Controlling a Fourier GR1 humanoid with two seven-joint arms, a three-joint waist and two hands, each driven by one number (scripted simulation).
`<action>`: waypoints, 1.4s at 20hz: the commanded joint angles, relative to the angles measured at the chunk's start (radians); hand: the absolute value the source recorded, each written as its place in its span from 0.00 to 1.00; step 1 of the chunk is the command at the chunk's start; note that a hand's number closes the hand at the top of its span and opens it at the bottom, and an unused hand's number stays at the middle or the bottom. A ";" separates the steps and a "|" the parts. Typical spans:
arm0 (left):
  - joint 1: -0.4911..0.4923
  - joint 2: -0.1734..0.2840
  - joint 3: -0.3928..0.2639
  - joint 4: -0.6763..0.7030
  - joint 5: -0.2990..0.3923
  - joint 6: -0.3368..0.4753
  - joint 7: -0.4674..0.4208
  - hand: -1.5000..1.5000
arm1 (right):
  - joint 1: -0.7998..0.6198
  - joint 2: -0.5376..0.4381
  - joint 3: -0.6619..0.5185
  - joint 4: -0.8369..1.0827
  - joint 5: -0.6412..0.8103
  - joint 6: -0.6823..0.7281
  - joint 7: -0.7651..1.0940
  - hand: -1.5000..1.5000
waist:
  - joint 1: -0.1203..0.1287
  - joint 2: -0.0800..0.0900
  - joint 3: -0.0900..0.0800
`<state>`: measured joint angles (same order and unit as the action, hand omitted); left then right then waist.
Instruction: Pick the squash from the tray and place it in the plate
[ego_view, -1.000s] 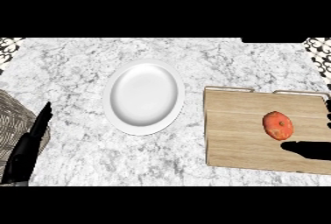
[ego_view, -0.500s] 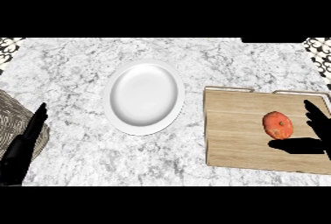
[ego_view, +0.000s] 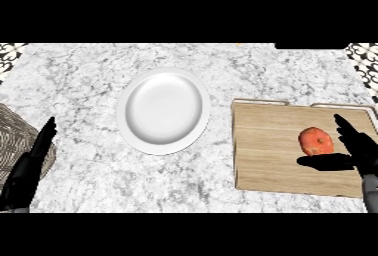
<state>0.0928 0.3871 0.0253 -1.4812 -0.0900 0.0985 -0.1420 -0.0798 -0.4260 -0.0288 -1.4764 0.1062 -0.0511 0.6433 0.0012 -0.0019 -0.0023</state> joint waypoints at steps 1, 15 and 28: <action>-0.001 -0.026 0.039 0.044 -0.026 -0.021 -0.037 0.50 | -0.017 0.028 -0.047 0.093 0.016 0.037 -0.088 0.00 | 0.001 0.002 0.002; 0.033 -0.032 0.064 -0.068 -0.050 -0.084 0.015 0.50 | -0.132 0.017 -0.035 0.145 0.165 0.032 -0.128 1.00 | 0.011 0.002 0.002; -0.035 -0.034 0.092 0.003 -0.043 -0.094 0.014 0.50 | -0.340 -0.126 0.193 0.267 0.603 -0.017 -0.358 1.00 | 0.005 0.003 0.002</action>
<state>0.0812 0.3391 0.0796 -1.5186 -0.1439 0.0126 -0.1169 -0.3870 -0.5329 0.1733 -1.2137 0.6530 -0.0188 0.3402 0.0272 0.0020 -0.0032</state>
